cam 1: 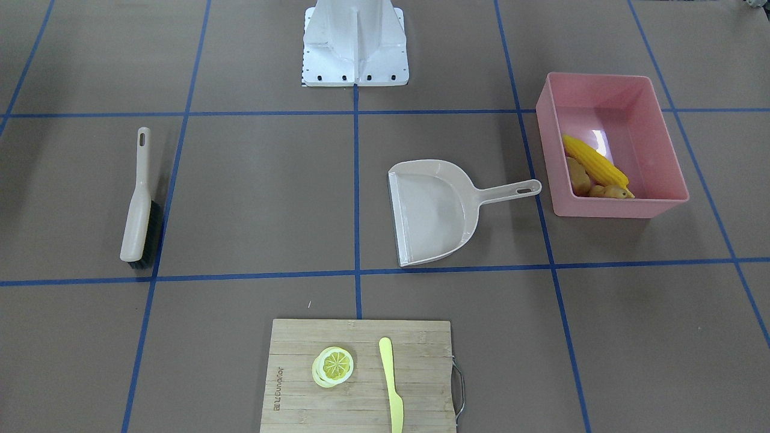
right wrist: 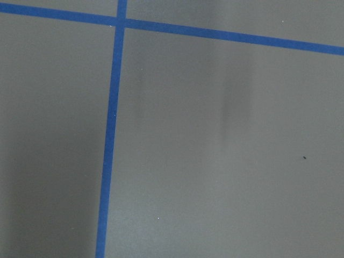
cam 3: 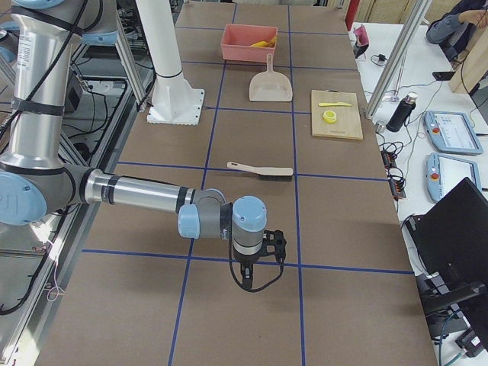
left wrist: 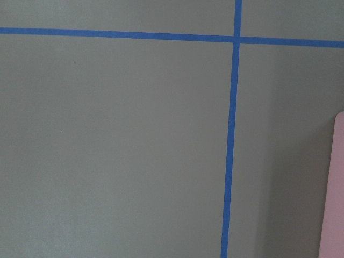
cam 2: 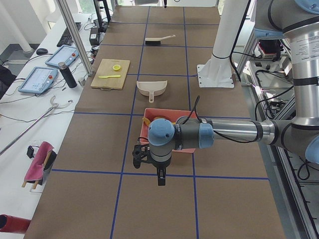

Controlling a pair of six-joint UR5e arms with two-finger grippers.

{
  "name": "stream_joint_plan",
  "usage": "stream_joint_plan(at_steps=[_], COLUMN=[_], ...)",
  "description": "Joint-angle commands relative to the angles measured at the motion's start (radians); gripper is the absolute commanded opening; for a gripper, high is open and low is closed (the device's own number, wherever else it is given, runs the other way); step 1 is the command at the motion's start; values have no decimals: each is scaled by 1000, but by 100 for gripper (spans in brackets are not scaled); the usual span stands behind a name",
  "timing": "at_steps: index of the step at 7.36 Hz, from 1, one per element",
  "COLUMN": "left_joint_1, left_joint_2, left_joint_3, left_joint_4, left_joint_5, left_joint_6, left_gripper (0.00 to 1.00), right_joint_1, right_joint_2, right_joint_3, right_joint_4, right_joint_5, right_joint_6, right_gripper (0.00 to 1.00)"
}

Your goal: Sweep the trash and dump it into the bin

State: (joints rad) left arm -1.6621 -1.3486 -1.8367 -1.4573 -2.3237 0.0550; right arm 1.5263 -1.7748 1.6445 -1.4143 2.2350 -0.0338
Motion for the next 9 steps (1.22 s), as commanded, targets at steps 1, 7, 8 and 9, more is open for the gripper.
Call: stream_joint_plan(at_steps=[1, 7, 8, 9], left_joint_1=[1, 7, 7, 7], left_joint_2=[-26, -147, -145, -144], left_joint_3=[14, 93, 93, 93], left_joint_4=[3, 8, 8, 8], left_joint_5=[6, 10, 9, 9], left_joint_6=[0, 0, 0, 0], left_gripper=[99, 99, 99, 99], right_joint_1=[0, 0, 0, 0], right_joint_2=[0, 0, 0, 0], right_joint_3=[-2, -6, -8, -8], right_joint_4=[0, 0, 0, 0], right_joint_5=[0, 2, 0, 2], right_joint_6=[0, 0, -2, 0], right_gripper=[100, 100, 100, 100])
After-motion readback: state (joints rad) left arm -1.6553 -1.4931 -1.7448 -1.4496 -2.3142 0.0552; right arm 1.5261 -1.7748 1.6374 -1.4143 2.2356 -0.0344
